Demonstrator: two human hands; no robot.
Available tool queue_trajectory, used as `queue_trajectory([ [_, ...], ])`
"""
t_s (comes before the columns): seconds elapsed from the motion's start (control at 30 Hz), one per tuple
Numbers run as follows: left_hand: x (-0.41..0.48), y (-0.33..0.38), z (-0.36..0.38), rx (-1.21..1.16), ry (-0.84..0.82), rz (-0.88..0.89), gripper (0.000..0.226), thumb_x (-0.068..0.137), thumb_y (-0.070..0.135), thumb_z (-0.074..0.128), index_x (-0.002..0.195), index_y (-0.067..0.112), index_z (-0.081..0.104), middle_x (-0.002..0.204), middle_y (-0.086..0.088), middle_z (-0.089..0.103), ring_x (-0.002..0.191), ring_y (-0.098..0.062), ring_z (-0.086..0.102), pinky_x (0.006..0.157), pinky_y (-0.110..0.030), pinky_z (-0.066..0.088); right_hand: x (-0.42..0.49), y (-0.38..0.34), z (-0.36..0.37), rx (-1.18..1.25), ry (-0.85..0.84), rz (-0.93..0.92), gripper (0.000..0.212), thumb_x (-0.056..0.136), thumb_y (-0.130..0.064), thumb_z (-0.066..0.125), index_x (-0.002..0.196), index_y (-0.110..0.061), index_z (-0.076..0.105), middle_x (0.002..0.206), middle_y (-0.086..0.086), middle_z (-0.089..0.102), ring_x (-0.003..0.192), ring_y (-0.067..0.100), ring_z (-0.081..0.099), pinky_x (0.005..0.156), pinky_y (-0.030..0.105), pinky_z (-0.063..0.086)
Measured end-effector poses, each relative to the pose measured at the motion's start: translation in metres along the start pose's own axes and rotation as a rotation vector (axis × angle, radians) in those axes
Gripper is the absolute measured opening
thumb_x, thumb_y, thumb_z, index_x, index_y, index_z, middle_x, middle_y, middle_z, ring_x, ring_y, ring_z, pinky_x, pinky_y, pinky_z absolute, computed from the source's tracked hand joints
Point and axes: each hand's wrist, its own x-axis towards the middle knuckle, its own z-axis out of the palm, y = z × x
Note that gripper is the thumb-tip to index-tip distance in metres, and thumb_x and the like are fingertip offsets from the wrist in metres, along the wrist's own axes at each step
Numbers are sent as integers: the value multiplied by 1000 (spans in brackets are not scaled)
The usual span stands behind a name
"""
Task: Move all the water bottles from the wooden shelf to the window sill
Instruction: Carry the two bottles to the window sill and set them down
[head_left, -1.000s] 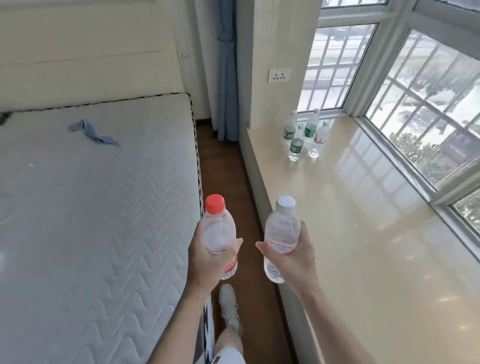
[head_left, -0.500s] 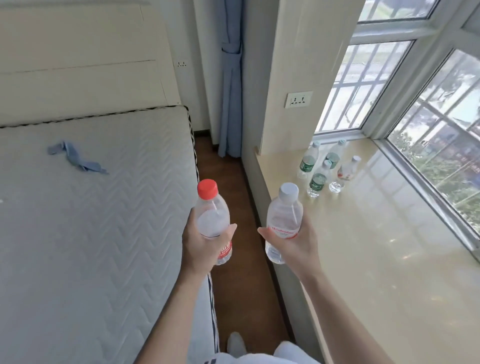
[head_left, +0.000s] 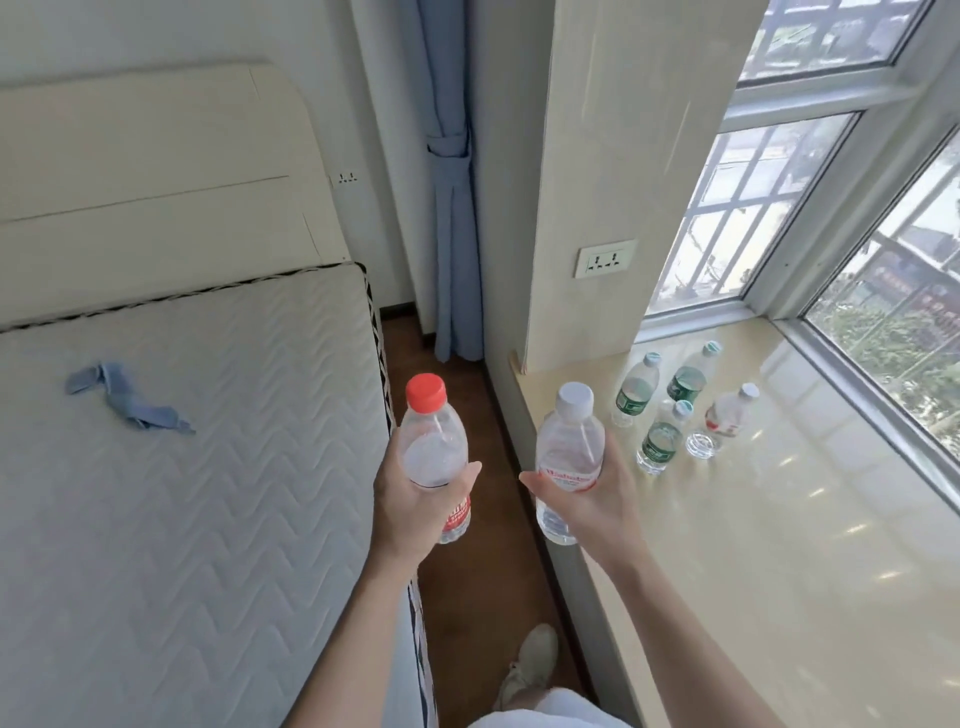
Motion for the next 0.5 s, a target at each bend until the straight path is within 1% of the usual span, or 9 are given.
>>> queue_trajectory([
  [0.07, 33, 7, 16, 22, -13, 10, 62, 68, 34, 85, 113, 48, 45, 107, 24, 56, 107, 3, 54, 84, -11, 43, 33, -4, -5, 0, 33, -6, 61, 67, -24, 92, 116, -25, 57, 102, -12, 68, 92, -6, 64, 72, 4, 46],
  [0.1, 49, 11, 25, 26, -22, 17, 62, 66, 39, 83, 113, 50, 44, 108, 24, 56, 108, -1, 55, 86, -13, 43, 50, -7, -9, 4, 43, -5, 60, 67, -23, 92, 116, -26, 57, 101, -13, 68, 91, -9, 63, 70, 2, 45],
  [0.13, 64, 14, 36, 25, -38, 21, 61, 64, 44, 81, 113, 53, 44, 109, 23, 56, 108, -5, 56, 88, -17, 45, 66, -8, -14, 9, 50, -1, 60, 67, -25, 92, 115, -27, 57, 101, -14, 67, 91, -9, 63, 69, 3, 45],
  [0.17, 79, 18, 47, 27, -57, 29, 61, 63, 46, 80, 112, 56, 44, 108, 24, 57, 108, -7, 56, 88, -20, 46, 82, -9, -19, 9, 59, 6, 60, 66, -29, 92, 114, -29, 56, 100, -14, 68, 91, -7, 63, 70, 6, 46],
  [0.2, 93, 22, 60, 28, -80, 42, 62, 64, 44, 82, 110, 61, 43, 107, 26, 57, 108, -5, 56, 87, -20, 46, 96, -10, -25, 6, 70, 11, 60, 65, -32, 92, 113, -31, 56, 100, -15, 68, 91, -4, 64, 71, 10, 47],
  [0.27, 116, 33, 83, 24, -133, 78, 68, 68, 32, 86, 106, 68, 42, 105, 34, 55, 106, 4, 54, 84, -17, 44, 121, -9, -38, 10, 100, 19, 58, 66, -33, 91, 111, -30, 55, 99, -14, 67, 92, 1, 65, 72, 16, 47],
  [0.33, 138, 41, 113, 20, -202, 99, 69, 71, 25, 85, 105, 67, 43, 106, 34, 56, 106, 5, 54, 87, -20, 46, 142, -5, -57, 24, 160, 38, 57, 67, -30, 90, 111, -29, 54, 100, -10, 66, 94, 6, 65, 73, 19, 47],
  [0.4, 153, 47, 143, 10, -293, 100, 64, 70, 27, 85, 107, 64, 47, 107, 30, 58, 107, 3, 55, 89, -24, 48, 155, 2, -78, 28, 231, 68, 57, 65, -30, 90, 109, -31, 54, 100, -10, 66, 93, 7, 65, 74, 24, 50],
  [0.5, 166, 59, 187, 21, -423, 124, 61, 68, 31, 86, 101, 65, 47, 105, 36, 56, 104, 10, 53, 85, -19, 43, 162, 18, -111, 46, 368, 143, 53, 64, -26, 91, 101, -31, 54, 93, -11, 67, 87, 6, 66, 75, 31, 53],
])
